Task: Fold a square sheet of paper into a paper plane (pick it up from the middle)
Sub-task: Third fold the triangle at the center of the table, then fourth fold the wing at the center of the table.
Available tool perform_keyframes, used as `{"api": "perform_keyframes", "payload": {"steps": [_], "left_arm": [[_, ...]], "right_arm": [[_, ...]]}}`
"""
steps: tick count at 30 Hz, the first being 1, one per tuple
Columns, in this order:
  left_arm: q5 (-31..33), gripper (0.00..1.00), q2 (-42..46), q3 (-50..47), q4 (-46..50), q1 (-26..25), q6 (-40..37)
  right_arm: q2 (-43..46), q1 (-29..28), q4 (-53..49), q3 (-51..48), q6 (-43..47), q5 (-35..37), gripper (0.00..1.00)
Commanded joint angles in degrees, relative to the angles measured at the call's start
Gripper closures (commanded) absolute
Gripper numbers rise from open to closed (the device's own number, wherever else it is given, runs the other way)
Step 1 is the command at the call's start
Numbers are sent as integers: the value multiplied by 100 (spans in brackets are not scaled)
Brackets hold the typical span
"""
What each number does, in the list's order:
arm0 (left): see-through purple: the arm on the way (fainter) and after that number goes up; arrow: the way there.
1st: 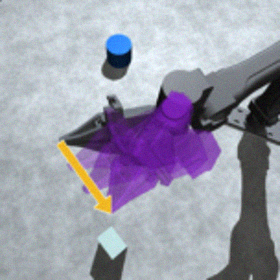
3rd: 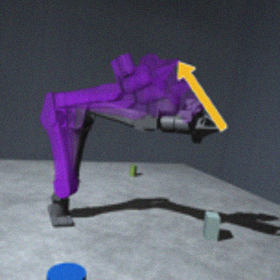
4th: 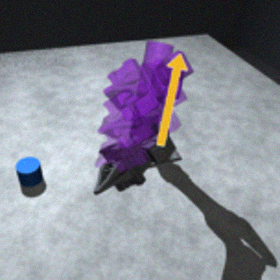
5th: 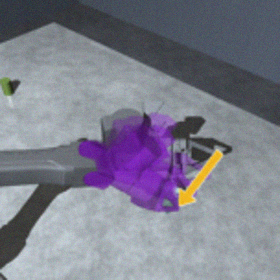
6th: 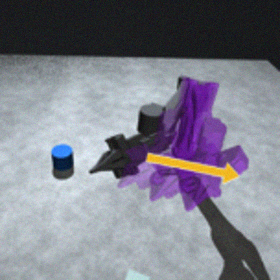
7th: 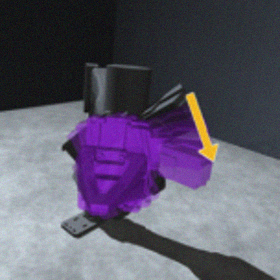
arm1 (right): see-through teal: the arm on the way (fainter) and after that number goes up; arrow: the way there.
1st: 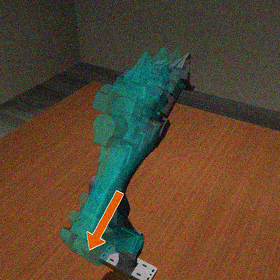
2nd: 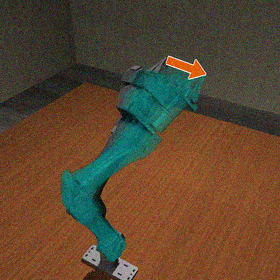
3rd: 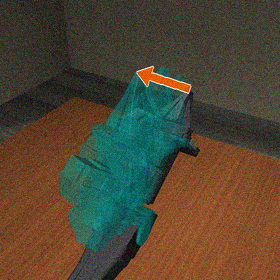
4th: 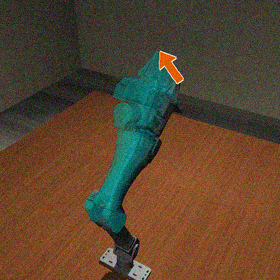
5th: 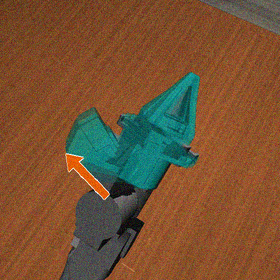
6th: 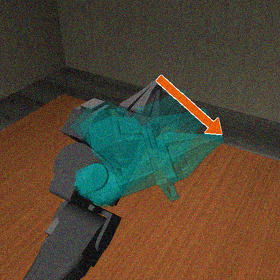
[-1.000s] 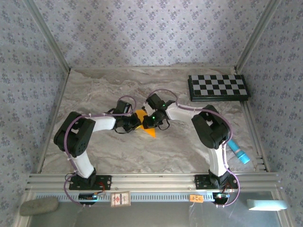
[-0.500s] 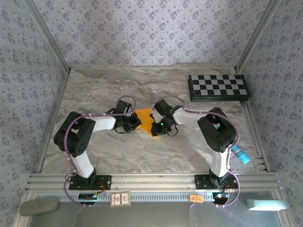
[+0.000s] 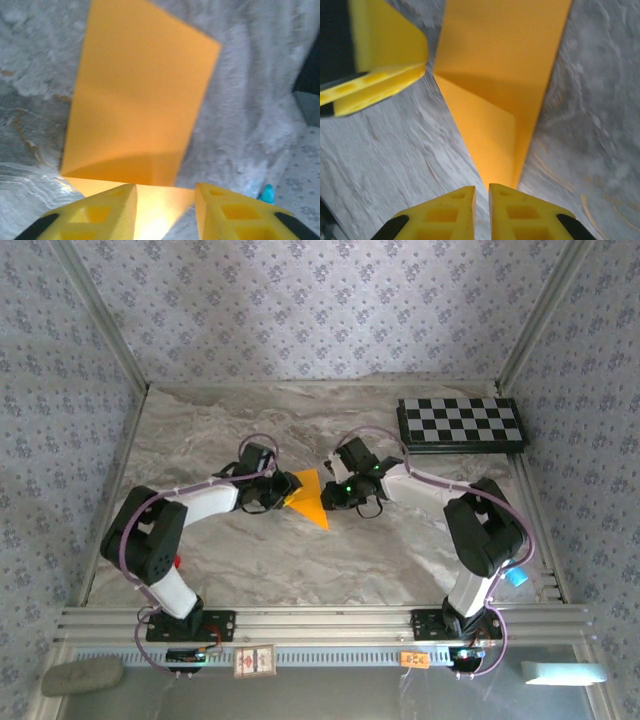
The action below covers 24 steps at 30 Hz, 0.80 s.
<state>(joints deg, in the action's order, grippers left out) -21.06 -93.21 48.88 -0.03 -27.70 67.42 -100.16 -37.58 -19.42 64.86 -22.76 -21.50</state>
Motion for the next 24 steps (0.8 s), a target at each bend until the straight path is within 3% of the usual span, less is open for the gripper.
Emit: {"api": "perform_keyframes", "payload": {"steps": [1, 10, 24], "left_arm": [[87, 61, 308, -45, 129, 198, 97], [-315, 59, 460, -651, -92, 485, 50], [-1110, 60, -322, -220, -278, 476, -289]], "right_arm": [[-442, -158, 64, 552, -352, 255, 84], [-1010, -118, -275, 835, -325, 547, 83], [-1357, -83, -361, 802, -422, 710, 80]]}}
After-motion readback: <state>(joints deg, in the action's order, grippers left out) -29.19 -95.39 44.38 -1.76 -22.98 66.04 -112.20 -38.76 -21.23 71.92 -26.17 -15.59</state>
